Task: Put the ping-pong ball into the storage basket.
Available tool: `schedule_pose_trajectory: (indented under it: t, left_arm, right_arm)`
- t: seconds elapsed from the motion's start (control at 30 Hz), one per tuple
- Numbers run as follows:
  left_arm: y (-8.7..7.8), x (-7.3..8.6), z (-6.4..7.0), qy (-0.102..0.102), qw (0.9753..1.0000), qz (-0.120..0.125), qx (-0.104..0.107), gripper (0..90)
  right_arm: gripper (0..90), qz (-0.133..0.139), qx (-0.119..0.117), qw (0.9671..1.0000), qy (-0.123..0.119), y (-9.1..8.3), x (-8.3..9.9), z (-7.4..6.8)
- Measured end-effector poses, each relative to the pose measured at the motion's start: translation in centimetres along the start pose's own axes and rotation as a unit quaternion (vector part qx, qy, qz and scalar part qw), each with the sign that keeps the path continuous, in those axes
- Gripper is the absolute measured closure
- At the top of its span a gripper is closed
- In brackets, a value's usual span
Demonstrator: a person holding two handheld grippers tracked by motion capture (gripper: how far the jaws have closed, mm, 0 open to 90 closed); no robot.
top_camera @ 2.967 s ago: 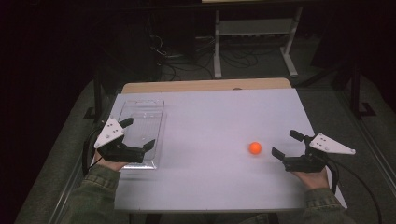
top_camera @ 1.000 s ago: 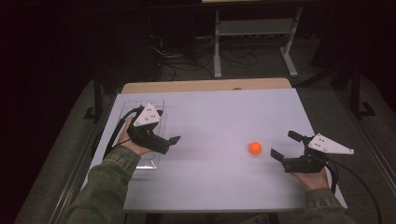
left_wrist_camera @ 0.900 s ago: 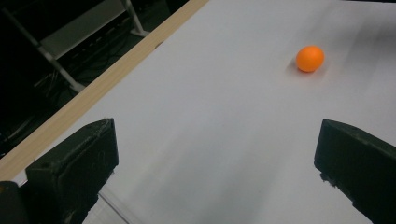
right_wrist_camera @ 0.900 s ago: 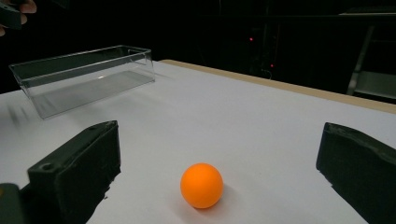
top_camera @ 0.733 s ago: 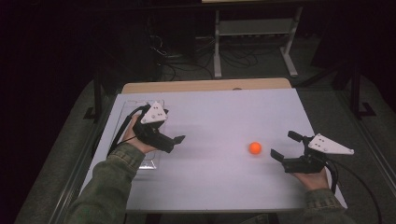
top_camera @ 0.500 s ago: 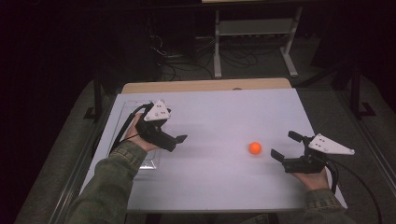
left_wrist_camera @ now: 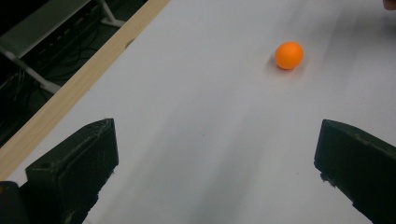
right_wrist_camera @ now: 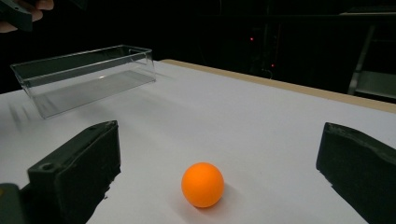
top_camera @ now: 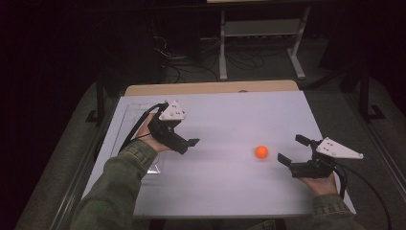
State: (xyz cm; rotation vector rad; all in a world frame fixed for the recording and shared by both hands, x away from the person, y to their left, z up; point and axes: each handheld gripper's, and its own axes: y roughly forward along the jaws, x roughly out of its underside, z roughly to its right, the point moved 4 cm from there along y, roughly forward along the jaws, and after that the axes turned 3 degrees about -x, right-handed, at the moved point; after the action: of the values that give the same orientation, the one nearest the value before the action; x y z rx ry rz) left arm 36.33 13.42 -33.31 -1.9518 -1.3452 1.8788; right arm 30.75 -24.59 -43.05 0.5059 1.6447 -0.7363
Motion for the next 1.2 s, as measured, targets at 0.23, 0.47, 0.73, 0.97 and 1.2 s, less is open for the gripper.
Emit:
schedule_pose_trajectory:
  t: [0.23,0.47,0.73,0.97,1.2]
  left_arm:
    - [0.6,-0.8,0.2,0.006,0.9999,-0.009,0.012,0.0]
    - [1.4,-1.7,0.4,0.014,0.9996,-0.015,0.021,0.0]
    - [2.3,-2.7,0.8,0.031,0.9989,-0.017,0.030,0.0]
    - [2.9,-3.3,0.8,0.036,0.9986,-0.014,0.038,0.0]
    - [3.0,-3.6,0.7,0.033,0.9984,-0.005,0.045,0.0]
  right_arm:
    - [0.0,0.000,0.000,1.0000,0.000,0.0,0.0,0.0]
    - [0.0,0.001,0.000,1.0000,0.003,0.0,0.0,0.1]
    - [0.0,0.002,0.000,1.0000,0.004,-0.1,0.1,0.1]
    - [0.0,0.003,-0.001,1.0000,0.006,-0.1,0.1,0.2]
    - [0.0,0.003,-0.001,1.0000,0.005,-0.1,0.2,0.2]
